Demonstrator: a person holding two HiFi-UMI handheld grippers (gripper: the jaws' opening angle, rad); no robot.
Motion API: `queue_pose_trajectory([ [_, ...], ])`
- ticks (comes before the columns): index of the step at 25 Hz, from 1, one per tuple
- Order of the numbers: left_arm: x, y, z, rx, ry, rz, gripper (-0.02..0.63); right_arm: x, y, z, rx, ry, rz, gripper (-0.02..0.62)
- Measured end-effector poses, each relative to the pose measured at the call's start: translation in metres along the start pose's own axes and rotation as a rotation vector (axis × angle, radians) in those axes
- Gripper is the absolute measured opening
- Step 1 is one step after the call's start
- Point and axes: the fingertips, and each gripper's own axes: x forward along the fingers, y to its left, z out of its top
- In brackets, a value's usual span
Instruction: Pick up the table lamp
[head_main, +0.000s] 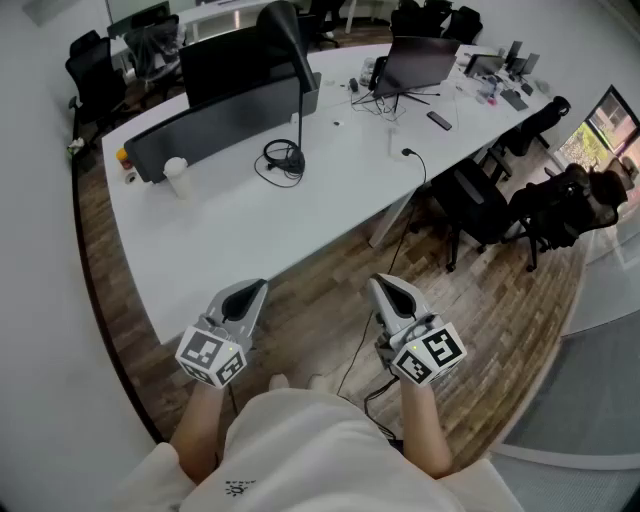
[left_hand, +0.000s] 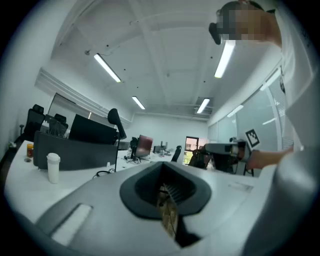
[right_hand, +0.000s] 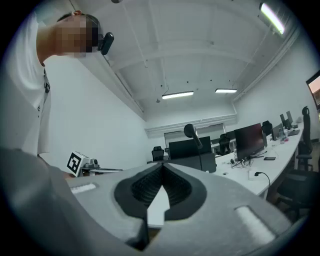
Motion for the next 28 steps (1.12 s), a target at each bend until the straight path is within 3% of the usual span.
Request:
queue_pose_trajectory([
  [16, -0.006, 0.01, -0.001, -0.018, -0.008, -0.027, -0.006, 0.007, 0.009, -0.001, 0.017, -0.015, -0.007, 0.0],
  [28, -0.028, 0.015, -0.007, 0.019, 0.014, -0.08, -0.006, 0.025, 0.049, -0.014, -0.044, 0.042, 0.042, 0.0],
])
